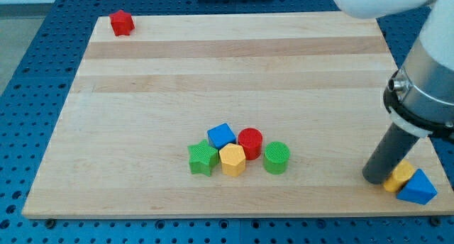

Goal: Push the green star into the yellow hexagon

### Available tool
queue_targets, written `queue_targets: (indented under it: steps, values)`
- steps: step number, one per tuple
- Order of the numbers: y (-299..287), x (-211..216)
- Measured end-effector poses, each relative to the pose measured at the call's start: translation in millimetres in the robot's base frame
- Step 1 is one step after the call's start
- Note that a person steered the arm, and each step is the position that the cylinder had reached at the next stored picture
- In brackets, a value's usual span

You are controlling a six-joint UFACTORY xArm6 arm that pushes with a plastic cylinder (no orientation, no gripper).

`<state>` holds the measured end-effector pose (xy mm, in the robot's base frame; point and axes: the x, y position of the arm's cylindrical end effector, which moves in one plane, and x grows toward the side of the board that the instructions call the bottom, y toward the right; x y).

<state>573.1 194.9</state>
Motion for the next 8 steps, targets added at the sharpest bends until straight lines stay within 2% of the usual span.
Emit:
queue_targets:
  steps: [1, 2, 3, 5, 6, 7, 8]
  values:
    - [-2, -1]
    - [-47, 44]
    - [-80, 46]
    - [-273, 35]
    - [-357, 9]
    - [-355, -41]
    - [-320, -42]
